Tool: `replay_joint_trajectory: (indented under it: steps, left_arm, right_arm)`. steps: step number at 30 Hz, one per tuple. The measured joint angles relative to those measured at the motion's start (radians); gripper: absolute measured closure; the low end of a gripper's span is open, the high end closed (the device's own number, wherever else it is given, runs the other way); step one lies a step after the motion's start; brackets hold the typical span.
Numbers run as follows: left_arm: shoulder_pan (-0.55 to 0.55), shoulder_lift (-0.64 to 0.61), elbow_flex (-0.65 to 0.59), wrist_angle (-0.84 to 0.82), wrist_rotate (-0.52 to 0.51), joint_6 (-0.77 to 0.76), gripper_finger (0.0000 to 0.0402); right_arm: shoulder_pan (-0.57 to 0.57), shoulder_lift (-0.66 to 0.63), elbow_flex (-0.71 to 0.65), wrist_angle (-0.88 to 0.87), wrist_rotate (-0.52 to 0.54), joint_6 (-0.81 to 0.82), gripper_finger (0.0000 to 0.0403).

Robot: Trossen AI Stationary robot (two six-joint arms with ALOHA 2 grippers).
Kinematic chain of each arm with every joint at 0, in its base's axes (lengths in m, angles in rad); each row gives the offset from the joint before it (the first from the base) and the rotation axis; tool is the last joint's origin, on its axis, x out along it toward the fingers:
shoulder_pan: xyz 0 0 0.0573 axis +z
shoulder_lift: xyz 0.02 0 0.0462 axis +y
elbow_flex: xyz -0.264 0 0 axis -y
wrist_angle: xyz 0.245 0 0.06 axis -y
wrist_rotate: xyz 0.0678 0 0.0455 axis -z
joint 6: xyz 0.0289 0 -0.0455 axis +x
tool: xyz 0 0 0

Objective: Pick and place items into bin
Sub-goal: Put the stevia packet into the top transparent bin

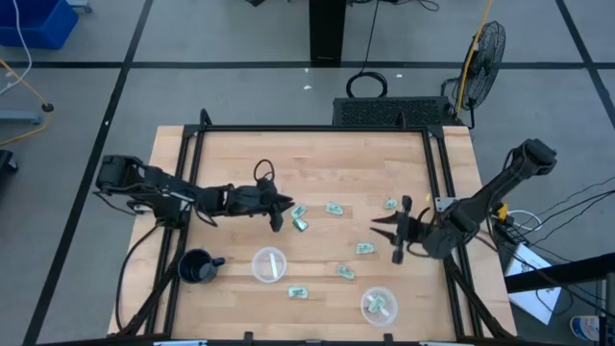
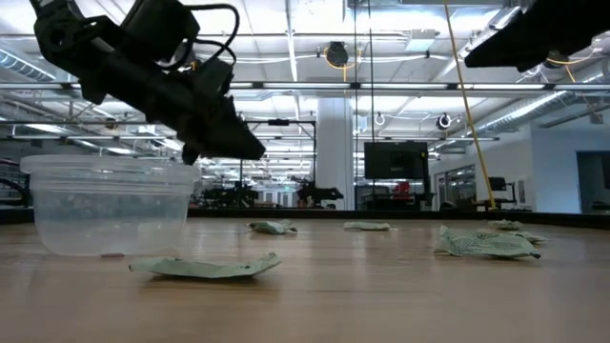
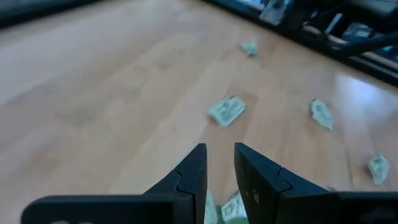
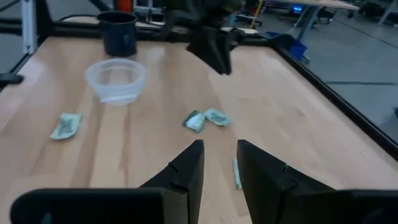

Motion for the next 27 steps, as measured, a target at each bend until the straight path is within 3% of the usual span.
replay_joint_trajectory:
  steps: [9, 14, 22, 27]
  left_arm:
    - [0.01, 0.053, 0.001, 0.048, 0.068, 0.019, 0.0316]
    - [0.022, 0.147, 0.082, 0.022, 0.063, 0.062, 0.0311]
    - [0.042, 0.21, 0.285, -0.334, 0.046, 0.173, 0.0237]
    - [0.038, 0.211, 0.294, -0.378, 0.049, 0.216, 0.0212]
  right_arm:
    - [-0.045, -0.103, -0.098, 0.005, -0.002, 0.029, 0.0314]
    - [-0.071, -0.133, -0.107, 0.01, -0.003, 0.025, 0.0314]
    - [-0.089, -0.147, -0.107, 0.067, -0.004, -0.009, 0.0314]
    - [-0.089, -0.147, -0.107, 0.066, -0.01, -0.017, 0.0314]
